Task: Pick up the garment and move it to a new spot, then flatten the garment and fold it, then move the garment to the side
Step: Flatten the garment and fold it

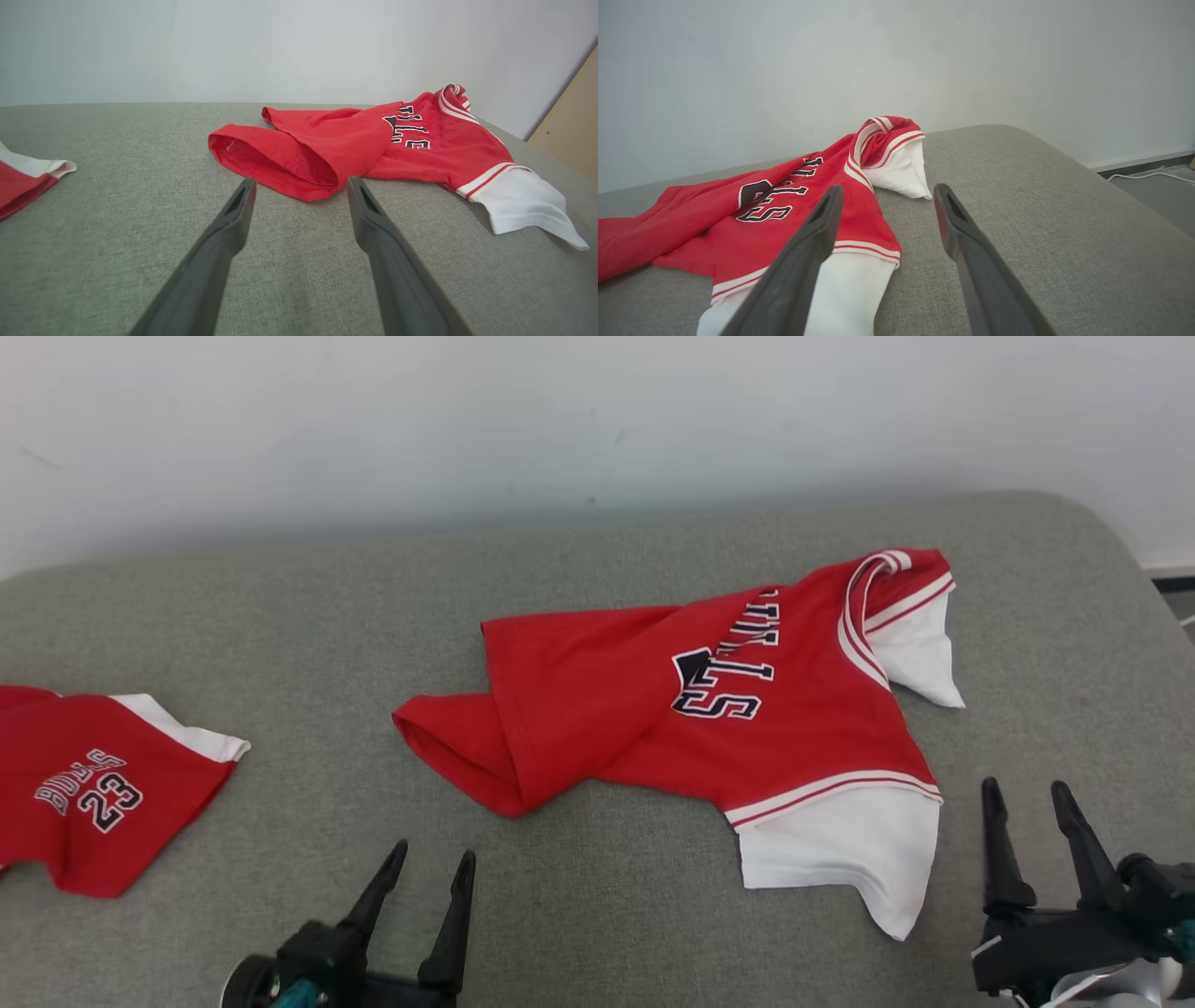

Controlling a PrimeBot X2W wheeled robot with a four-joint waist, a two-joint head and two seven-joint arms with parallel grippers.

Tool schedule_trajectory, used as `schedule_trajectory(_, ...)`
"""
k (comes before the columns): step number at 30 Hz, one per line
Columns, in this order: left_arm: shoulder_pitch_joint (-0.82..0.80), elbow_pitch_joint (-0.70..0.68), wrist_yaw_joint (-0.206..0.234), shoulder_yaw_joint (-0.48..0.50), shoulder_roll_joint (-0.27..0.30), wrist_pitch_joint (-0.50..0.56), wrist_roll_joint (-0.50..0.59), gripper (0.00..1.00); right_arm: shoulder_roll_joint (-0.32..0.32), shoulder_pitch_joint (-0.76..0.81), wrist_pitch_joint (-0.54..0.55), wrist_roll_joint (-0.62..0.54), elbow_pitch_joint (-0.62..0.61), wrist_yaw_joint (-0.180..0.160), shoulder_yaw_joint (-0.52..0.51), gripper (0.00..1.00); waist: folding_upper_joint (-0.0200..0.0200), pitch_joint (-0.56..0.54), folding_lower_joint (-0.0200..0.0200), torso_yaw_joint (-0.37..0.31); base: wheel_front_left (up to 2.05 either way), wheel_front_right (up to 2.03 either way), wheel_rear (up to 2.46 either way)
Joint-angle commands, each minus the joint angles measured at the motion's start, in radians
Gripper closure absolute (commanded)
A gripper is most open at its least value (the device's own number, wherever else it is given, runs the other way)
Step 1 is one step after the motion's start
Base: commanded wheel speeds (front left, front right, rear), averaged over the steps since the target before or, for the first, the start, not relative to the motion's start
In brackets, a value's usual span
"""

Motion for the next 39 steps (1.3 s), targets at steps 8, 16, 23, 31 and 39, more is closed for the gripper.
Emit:
schedule_trajectory(8, -0.161, 0.076, -0.017, -0.038, 0.001, -0.004, 0.034, 0.0, 0.088, -0.027, 0.0, -0.07, -0.053, 0.0, -0.014, 0.0, 0.0, 0.117, -0.0001, -0.038, 0.0, 0.0, 0.0)
schedule_trajectory(16, -0.305, 0.178, -0.051, -0.065, 0.001, -0.004, 0.058, 0.0, 0.115, -0.062, 0.0, -0.06, -0.051, 0.0, -0.005, 0.0, 0.0, 0.18, -0.0001, -0.088, 0.0, 0.0, 0.0)
schedule_trajectory(23, -0.392, 0.332, -0.036, -0.045, 0.001, -0.004, 0.037, 0.0, 0.123, -0.072, 0.0, -0.057, -0.055, 0.0, -0.002, 0.0, 0.0, 0.205, -0.0001, -0.112, 0.0, 0.0, 0.0)
schedule_trajectory(31, -0.437, 0.284, -0.059, -0.063, 0.001, -0.004, 0.058, 1.0, 0.128, -0.077, 0.0, -0.054, -0.059, 0.0, -0.012, 0.0, 0.0, 0.218, -0.0001, -0.104, 0.0, 0.0, 0.0)
schedule_trajectory(39, -0.56, 0.153, -0.06, -0.005, 0.072, -0.004, 0.121, 1.0, 0.138, -0.102, 0.0, -0.053, -0.071, 0.0, -0.017, 0.0, 0.0, 0.261, -0.0001, -0.098, 0.0, 0.0, 0.0)
